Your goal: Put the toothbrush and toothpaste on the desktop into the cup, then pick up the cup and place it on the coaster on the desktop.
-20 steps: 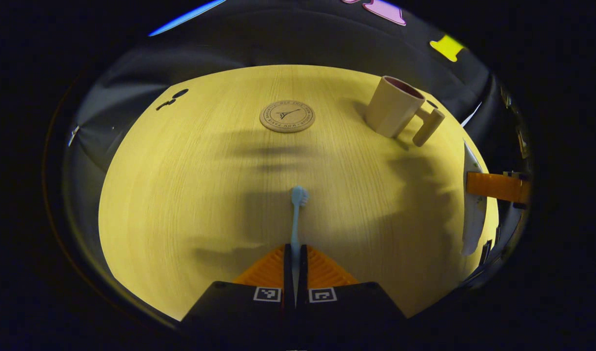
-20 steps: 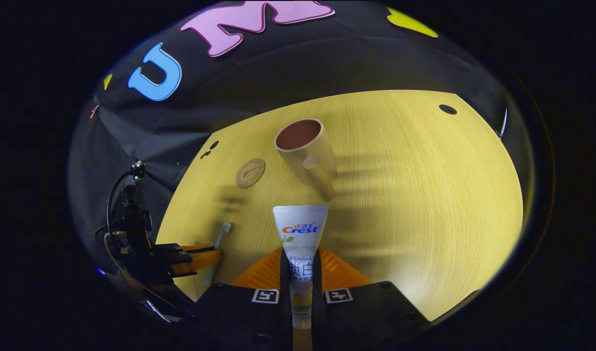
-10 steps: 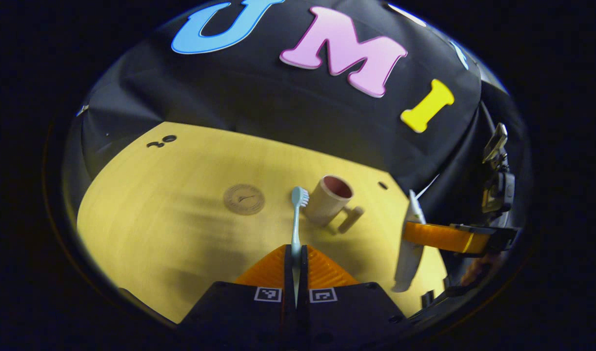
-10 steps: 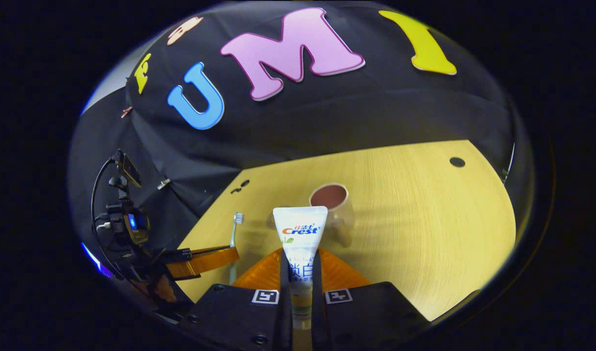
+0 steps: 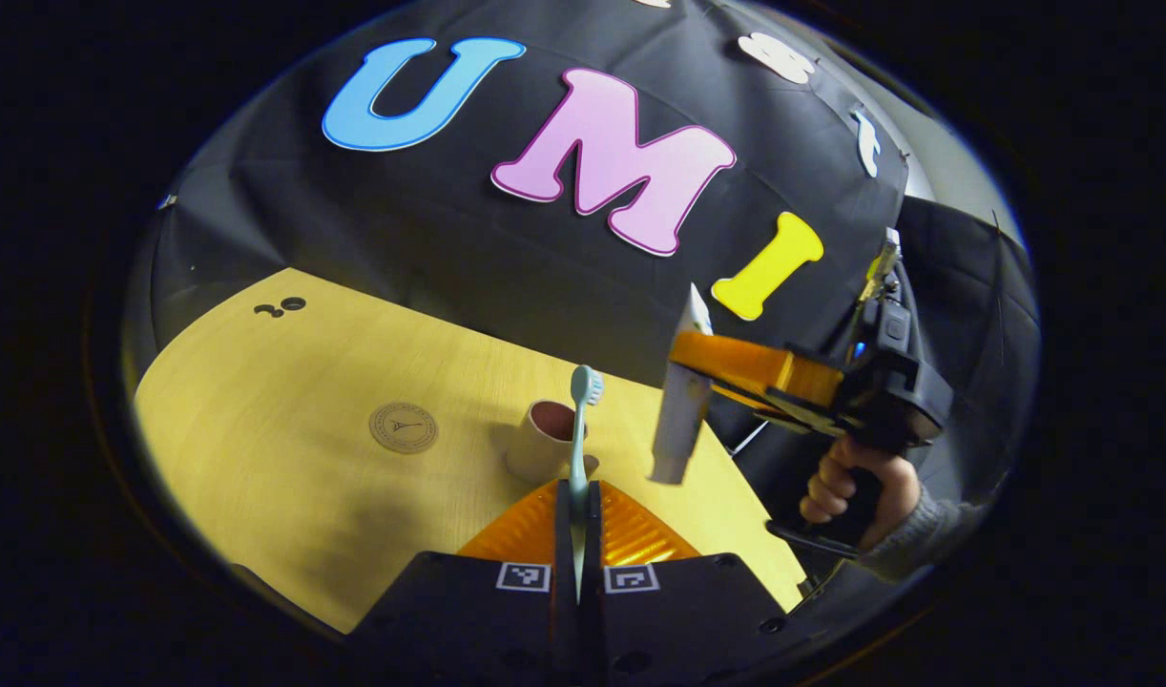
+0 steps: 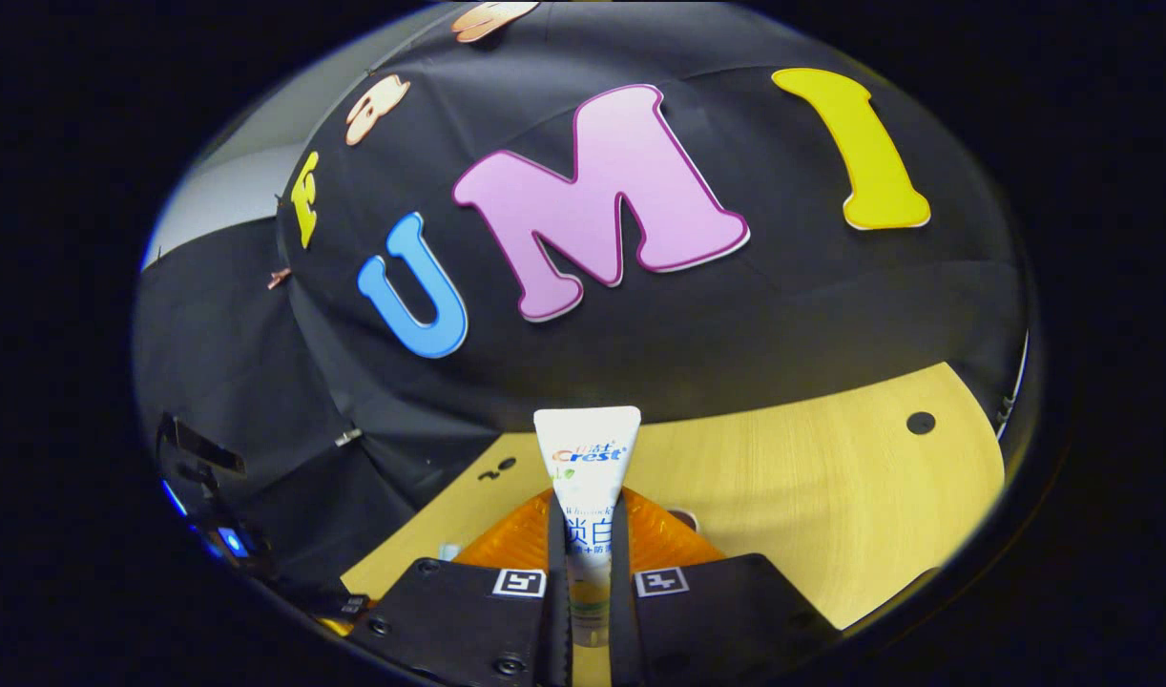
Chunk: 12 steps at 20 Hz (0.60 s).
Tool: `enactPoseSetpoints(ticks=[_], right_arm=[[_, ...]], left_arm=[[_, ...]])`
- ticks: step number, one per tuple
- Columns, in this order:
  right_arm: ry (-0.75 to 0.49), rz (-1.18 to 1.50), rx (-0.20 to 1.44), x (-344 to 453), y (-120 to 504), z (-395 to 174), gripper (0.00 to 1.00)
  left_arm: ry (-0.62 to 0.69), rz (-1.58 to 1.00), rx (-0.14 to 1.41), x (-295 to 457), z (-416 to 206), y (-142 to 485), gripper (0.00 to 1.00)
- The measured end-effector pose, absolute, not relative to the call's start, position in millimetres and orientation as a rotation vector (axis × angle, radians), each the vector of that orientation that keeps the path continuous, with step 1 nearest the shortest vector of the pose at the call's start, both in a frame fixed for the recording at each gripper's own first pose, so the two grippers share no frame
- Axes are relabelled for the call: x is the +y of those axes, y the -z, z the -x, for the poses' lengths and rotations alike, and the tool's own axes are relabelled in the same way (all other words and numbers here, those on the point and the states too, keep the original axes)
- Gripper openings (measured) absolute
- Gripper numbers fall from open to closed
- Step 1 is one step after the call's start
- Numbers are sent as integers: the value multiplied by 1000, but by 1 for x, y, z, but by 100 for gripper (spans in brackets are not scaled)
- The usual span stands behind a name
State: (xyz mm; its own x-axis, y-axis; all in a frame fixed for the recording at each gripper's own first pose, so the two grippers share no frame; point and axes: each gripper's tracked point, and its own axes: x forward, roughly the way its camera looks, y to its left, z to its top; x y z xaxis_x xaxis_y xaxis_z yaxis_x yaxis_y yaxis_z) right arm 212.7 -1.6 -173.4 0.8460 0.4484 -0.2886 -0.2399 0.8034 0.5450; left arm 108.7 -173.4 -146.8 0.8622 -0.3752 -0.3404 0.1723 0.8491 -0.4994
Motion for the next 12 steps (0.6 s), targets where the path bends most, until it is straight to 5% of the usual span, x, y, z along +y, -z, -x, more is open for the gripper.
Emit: enactPoseSetpoints(ticks=[7, 12], right_arm=[[-331, -504, 330, 1, 224, -300, 19], [-355, -438, 403, 21, 282, -314, 19]], left_arm=[[246, 577, 399, -177, -116, 148, 6], [216, 615, 372, -177, -131, 153, 6]])
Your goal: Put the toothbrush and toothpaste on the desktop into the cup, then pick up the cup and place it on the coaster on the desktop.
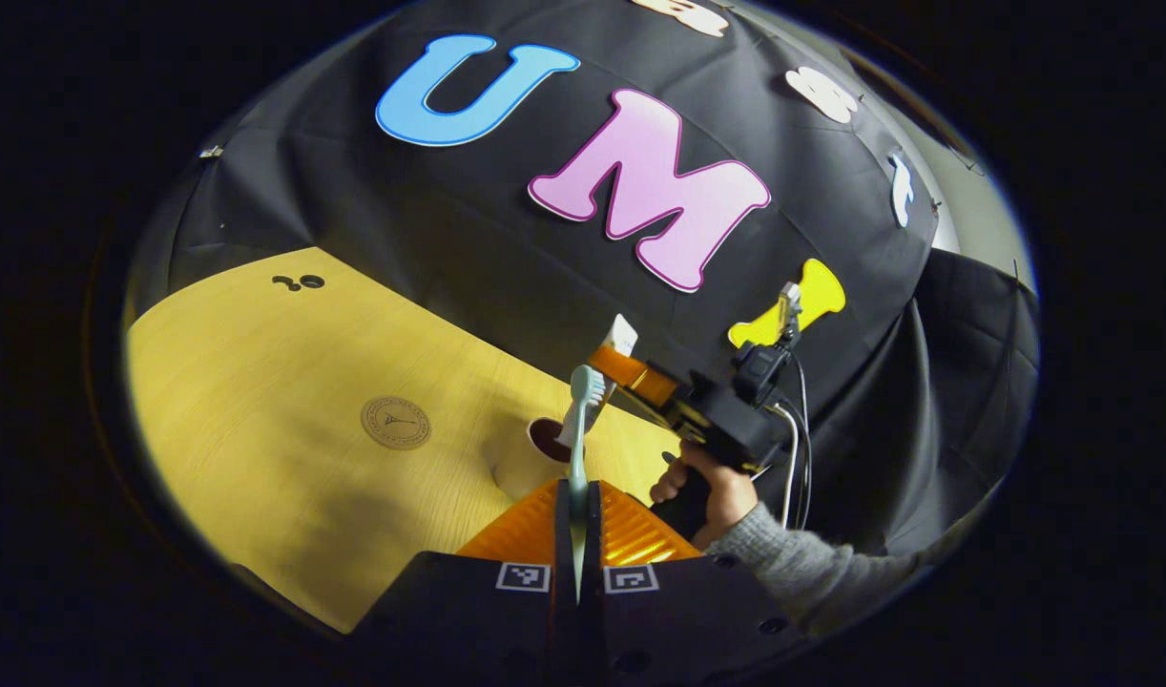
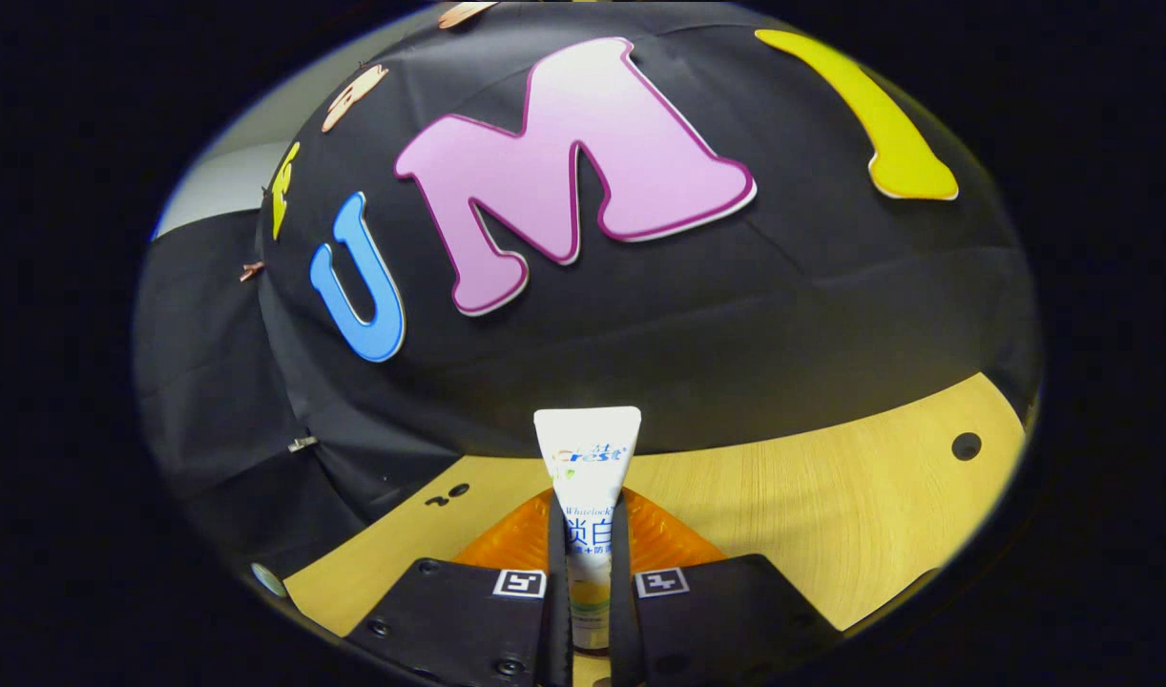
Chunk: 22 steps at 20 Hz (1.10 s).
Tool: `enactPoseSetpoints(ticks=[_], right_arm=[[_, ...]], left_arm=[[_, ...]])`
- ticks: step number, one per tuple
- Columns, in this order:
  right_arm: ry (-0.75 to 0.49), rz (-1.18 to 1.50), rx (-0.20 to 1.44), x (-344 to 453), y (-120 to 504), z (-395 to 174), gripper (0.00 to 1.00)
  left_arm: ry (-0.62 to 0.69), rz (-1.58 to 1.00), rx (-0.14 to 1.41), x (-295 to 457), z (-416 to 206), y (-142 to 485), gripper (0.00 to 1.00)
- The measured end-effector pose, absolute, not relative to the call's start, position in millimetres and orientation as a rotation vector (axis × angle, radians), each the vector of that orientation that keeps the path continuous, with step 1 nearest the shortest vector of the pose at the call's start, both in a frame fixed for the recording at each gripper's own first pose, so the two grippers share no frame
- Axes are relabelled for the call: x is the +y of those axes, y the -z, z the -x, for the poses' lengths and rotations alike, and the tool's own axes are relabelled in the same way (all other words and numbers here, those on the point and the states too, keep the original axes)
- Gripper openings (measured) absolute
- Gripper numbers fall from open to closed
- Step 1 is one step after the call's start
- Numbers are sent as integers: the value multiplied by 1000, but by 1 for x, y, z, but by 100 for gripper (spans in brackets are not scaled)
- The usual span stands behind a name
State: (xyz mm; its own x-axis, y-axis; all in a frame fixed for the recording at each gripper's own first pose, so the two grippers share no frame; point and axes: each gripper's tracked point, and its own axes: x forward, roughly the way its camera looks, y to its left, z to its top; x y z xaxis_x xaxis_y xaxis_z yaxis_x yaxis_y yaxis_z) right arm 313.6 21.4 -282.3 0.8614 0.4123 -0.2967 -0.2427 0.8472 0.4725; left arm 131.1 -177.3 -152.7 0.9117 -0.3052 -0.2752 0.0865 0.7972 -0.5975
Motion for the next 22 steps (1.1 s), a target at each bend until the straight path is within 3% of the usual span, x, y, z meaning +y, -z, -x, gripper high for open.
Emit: enactPoseSetpoints(ticks=[6, 7, 8, 10, 14, 15, 16, 17, 18, 19, 20, 22], right_arm=[[-380, -339, 515, 33, 336, -300, 19], [-388, -340, 507, 34, 334, -298, 13], [-388, -329, 506, 34, 335, -297, 14], [-397, -333, 527, 35, 335, -294, 24], [-421, -348, 623, 35, 353, -273, 31], [-423, -369, 617, 36, 350, -269, 27], [-416, -391, 613, 31, 344, -269, 36], [-410, -417, 605, 29, 337, -269, 36], [-398, -451, 596, 25, 330, -270, 30], [-385, -483, 588, 18, 321, -271, 32], [-370, -512, 581, 11, 314, -272, 45], [-345, -551, 578, 0, 308, -272, 47]], left_arm=[[204, 632, 358, -179, -145, 154, 6], [209, 643, 351, -180, -150, 152, 6], [211, 650, 341, -180, -156, 151, 6], [210, 660, 309, -178, -171, 146, 6], [197, 674, 253, -174, -205, 143, 6], [195, 675, 244, -173, -213, 144, 6], [193, 678, 234, -175, -220, 144, 6], [191, 685, 220, -176, -227, 144, 6], [189, 696, 204, -176, -235, 142, 6], [188, 707, 188, -176, -244, 138, 6], [185, 715, 170, -177, -253, 136, 11], [173, 721, 127, -175, -272, 133, 6]])
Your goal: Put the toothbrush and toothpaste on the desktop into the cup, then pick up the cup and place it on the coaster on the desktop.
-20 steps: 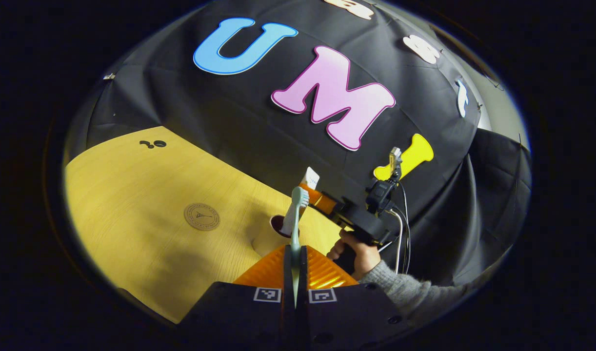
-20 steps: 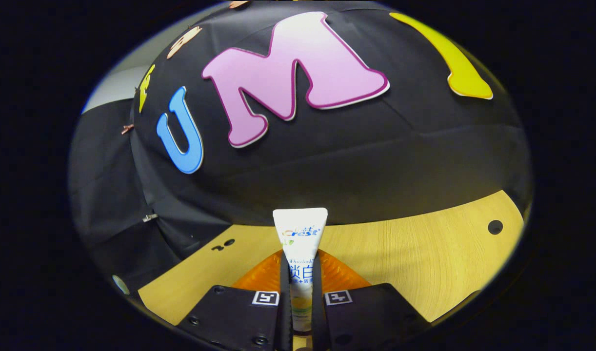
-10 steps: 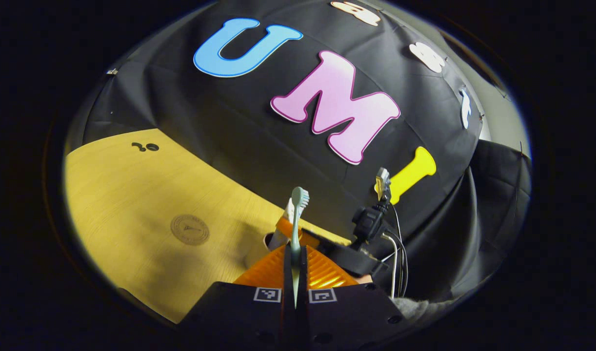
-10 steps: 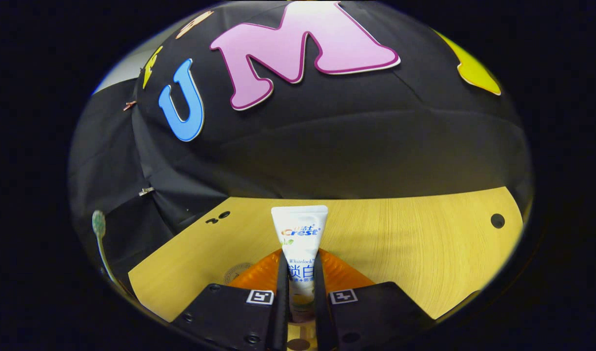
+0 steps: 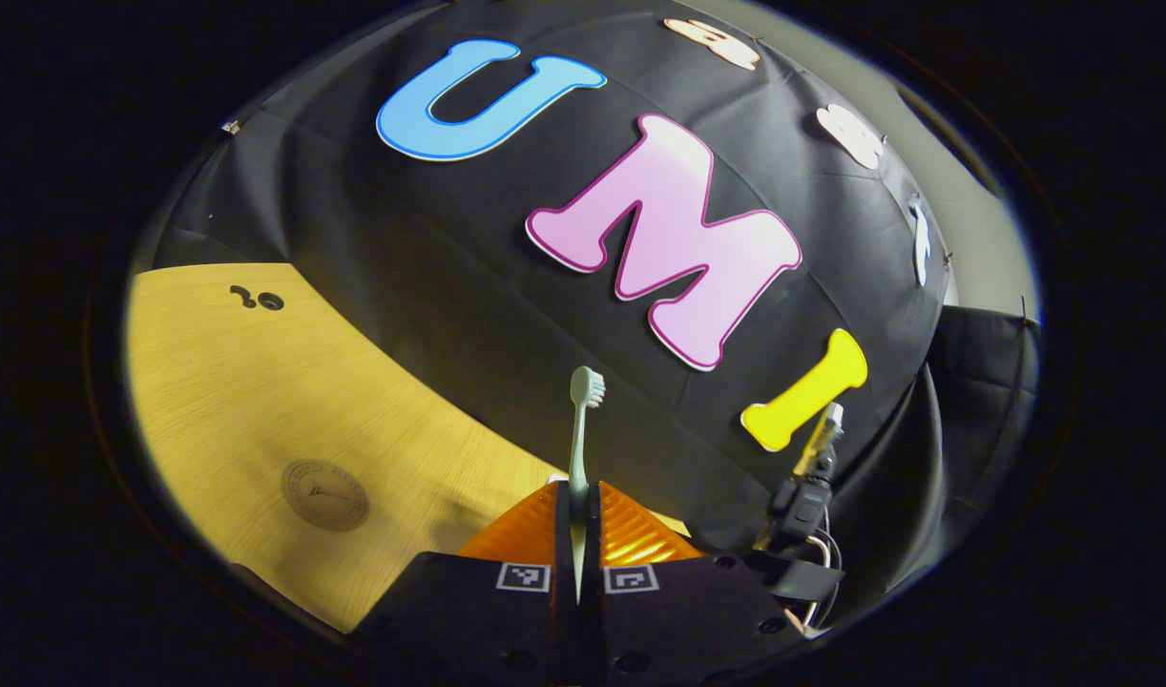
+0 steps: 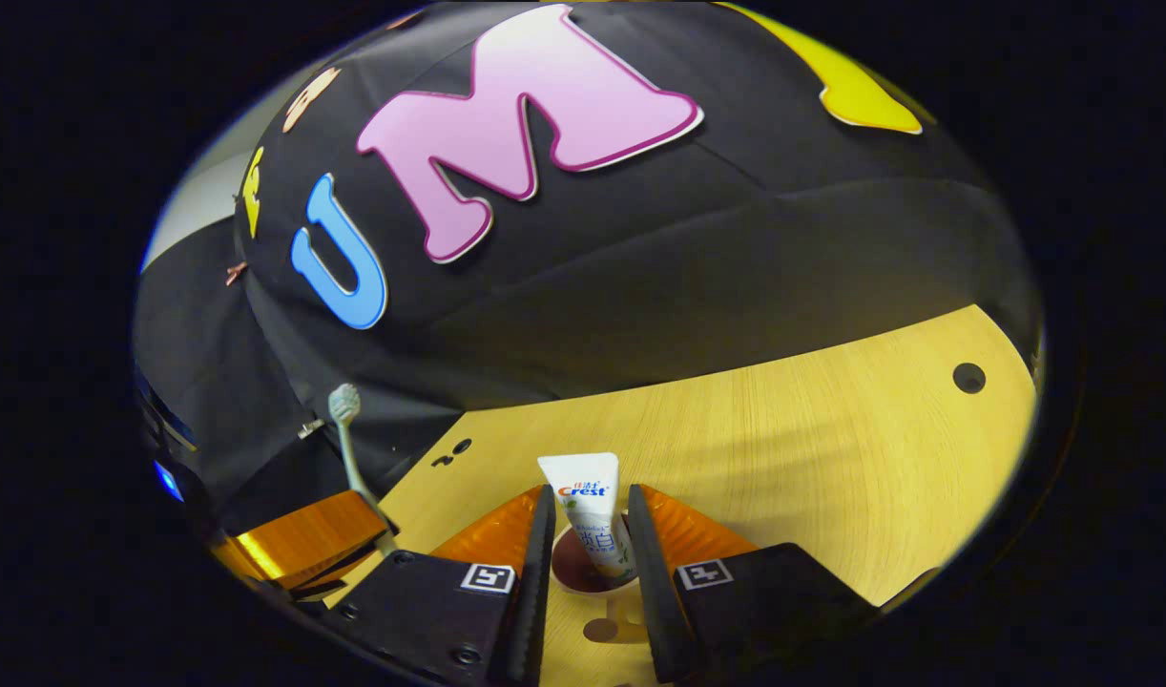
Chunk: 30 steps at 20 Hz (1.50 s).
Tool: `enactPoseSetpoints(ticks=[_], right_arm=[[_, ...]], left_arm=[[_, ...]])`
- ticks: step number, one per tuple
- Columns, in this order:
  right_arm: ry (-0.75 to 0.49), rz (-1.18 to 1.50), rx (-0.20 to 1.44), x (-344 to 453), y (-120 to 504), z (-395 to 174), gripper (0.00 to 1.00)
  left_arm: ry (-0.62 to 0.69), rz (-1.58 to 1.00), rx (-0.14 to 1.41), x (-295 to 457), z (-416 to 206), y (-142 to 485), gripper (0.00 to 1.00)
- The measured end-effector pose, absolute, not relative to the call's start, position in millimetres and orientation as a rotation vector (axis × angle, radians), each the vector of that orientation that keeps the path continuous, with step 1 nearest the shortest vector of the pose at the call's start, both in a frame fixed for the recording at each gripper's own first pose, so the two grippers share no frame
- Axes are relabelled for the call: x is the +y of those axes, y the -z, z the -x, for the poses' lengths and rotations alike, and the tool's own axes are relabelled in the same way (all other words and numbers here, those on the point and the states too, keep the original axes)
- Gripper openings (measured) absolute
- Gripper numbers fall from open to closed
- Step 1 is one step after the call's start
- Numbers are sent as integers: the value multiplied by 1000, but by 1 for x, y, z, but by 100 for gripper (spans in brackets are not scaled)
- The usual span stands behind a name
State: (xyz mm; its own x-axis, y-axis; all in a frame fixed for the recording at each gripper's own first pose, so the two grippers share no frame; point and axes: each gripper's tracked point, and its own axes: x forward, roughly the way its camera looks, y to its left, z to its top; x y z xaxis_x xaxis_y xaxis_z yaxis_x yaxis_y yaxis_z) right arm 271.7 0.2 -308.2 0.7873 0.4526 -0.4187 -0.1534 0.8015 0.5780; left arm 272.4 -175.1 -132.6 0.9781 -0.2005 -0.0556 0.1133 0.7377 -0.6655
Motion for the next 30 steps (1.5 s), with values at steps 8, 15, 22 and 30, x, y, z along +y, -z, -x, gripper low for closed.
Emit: enactPoseSetpoints(ticks=[8, 15, 22, 30], right_arm=[[-254, -629, 582, -54, 306, -243, 47], [-251, -627, 597, -59, 307, -227, 47], [-259, -607, 688, -51, 323, -213, 47], [-278, -567, 749, -46, 334, -198, 47]], left_arm=[[78, 752, 51, -165, -328, 156, 6], [21, 677, 41, -176, -342, 187, 6], [23, 531, 62, -191, -329, 216, 6], [3, 492, 97, -189, -319, 236, 14]])
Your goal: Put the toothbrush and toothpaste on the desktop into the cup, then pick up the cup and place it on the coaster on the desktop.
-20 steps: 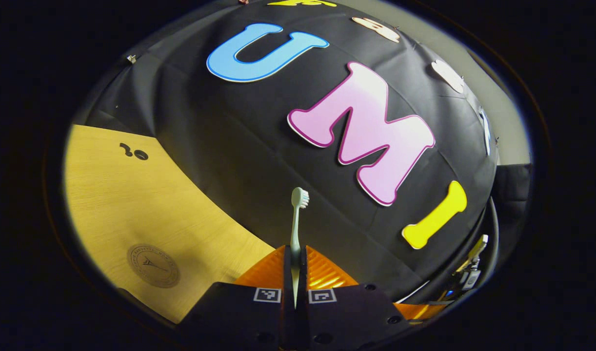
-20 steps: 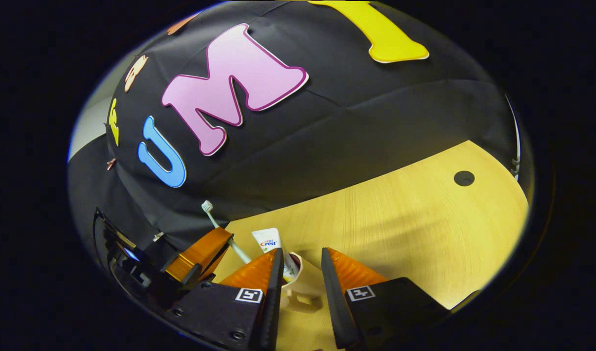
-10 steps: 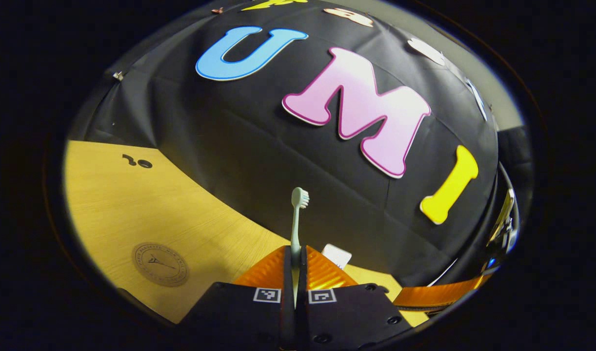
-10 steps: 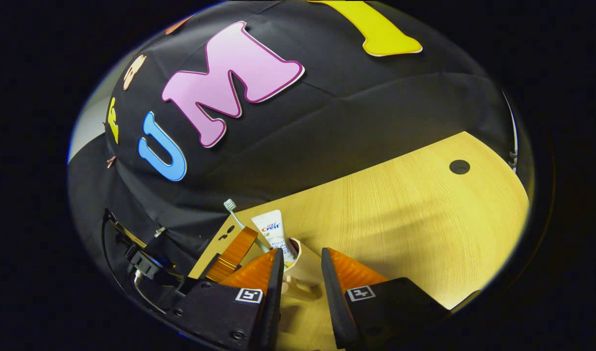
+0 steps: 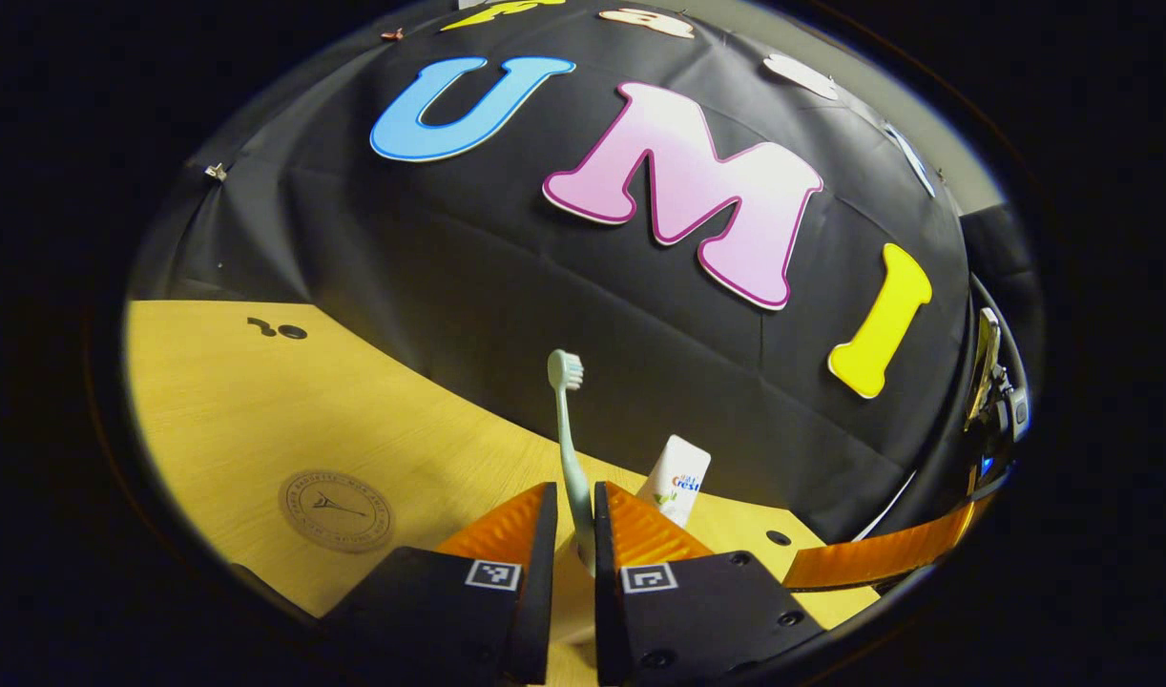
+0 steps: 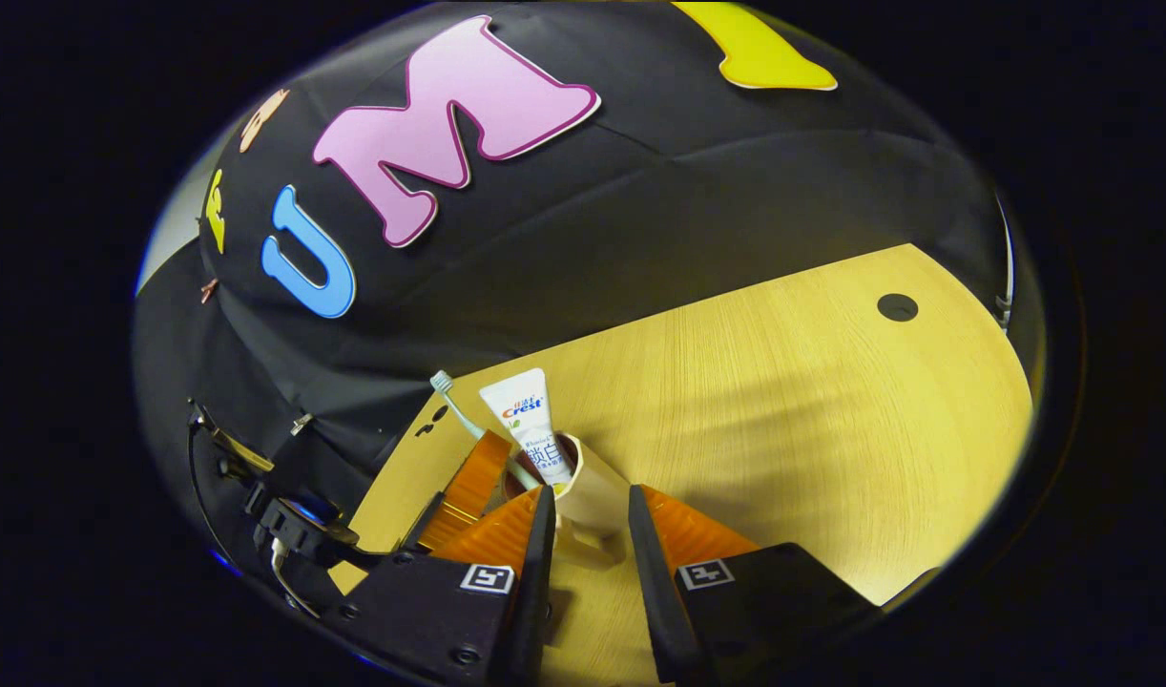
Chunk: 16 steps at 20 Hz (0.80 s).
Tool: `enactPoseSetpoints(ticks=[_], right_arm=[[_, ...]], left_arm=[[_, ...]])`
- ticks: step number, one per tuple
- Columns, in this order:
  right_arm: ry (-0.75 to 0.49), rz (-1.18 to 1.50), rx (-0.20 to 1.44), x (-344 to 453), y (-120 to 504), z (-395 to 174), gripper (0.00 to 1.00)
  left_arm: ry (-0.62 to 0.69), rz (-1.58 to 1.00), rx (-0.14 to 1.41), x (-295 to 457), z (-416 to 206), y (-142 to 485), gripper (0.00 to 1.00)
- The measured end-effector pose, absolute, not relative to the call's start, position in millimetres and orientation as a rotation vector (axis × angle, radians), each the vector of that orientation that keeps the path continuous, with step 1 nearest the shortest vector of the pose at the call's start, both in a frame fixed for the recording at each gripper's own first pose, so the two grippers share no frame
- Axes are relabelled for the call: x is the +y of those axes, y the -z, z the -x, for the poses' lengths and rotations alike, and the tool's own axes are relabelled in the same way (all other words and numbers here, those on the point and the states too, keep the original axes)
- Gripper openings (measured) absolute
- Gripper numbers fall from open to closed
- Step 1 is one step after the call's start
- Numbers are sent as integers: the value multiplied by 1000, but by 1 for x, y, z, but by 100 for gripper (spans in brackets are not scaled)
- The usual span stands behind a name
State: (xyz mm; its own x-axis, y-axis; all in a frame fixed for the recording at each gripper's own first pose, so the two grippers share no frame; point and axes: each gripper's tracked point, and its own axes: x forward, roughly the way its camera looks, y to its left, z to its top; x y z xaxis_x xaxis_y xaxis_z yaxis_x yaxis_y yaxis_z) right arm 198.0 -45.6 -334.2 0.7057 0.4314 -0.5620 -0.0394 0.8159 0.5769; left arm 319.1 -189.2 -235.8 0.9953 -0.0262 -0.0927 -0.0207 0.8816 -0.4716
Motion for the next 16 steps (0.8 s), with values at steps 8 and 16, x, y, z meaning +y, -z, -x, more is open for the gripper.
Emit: enactPoseSetpoints(ticks=[8, 16], right_arm=[[-304, -497, 834, -29, 339, -183, 47], [-336, -250, 989, -9, 348, -174, 48]], left_arm=[[-2, 414, 147, -171, -268, 228, 61], [-20, 253, 313, -120, -165, 235, 80]])
